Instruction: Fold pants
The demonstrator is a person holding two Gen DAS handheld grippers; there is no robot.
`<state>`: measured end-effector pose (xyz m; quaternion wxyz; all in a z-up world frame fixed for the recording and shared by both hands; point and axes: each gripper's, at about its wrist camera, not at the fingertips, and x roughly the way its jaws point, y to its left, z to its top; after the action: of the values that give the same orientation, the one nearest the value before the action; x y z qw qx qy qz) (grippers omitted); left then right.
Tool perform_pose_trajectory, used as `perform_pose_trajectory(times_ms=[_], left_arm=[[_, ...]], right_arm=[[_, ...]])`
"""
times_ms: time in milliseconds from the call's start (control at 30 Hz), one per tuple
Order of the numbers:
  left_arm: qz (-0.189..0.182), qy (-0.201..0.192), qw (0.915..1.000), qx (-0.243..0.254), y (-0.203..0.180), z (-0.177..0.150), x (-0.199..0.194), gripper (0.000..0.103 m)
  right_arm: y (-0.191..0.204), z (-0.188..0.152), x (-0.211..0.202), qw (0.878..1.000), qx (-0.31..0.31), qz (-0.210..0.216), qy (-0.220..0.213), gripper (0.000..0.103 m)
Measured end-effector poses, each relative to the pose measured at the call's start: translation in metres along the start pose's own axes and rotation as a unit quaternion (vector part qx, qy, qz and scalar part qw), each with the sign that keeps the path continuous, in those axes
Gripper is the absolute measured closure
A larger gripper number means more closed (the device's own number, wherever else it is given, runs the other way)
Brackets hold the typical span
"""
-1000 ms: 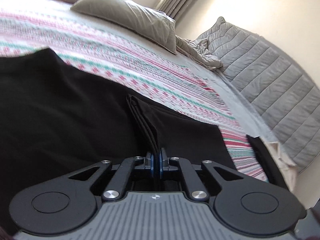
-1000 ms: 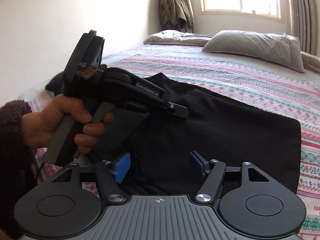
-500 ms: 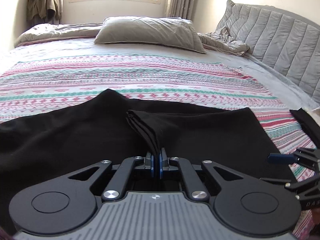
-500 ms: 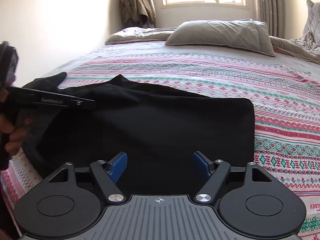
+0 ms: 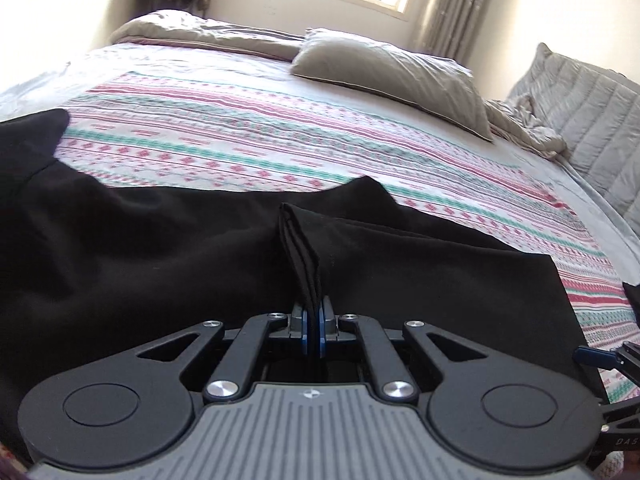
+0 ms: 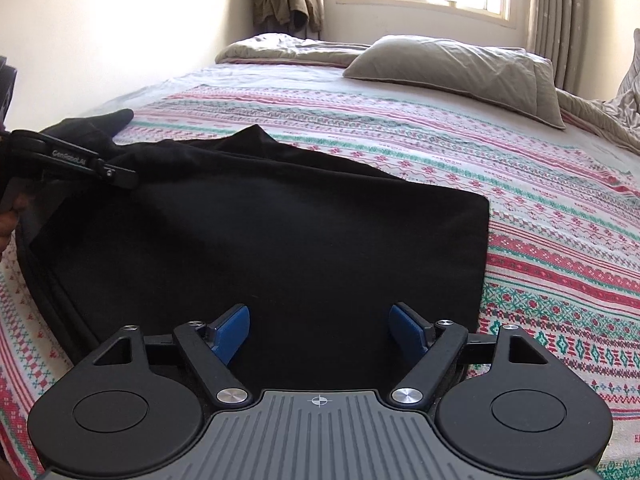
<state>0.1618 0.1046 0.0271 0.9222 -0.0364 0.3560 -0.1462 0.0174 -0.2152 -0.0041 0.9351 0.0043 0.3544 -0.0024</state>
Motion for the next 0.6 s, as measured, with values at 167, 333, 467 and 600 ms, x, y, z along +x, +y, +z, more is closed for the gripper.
perform_pose_trajectory(times_ms=[167,333,467,600], left_arm=[[0.006,-0.002,0.9997,-0.022,0.027,-0.001,-0.008,0.091],[0.006,0.0,0.9996,-0.029,0.042,-0.004,-0.015,0.091],[0.007,-0.009,0.9994,-0.032,0.05,-0.003,-0.023,0.091],[0.025,-0.021,0.9989,-0.033,0.064,0.0,-0.027,0.091]], right_arm=[[0.002,0.004,0.005,1.0,0.004,0.004,0.006,0.023],[0.009,0.005,0.011,1.0,-0.002,0.007,0.015,0.019],[0.014,0.007,0.012,1.0,-0.007,0.009,0.013,0.018],[0.019,0.01,0.01,1.0,-0.011,0.019,0.007,0.018]])
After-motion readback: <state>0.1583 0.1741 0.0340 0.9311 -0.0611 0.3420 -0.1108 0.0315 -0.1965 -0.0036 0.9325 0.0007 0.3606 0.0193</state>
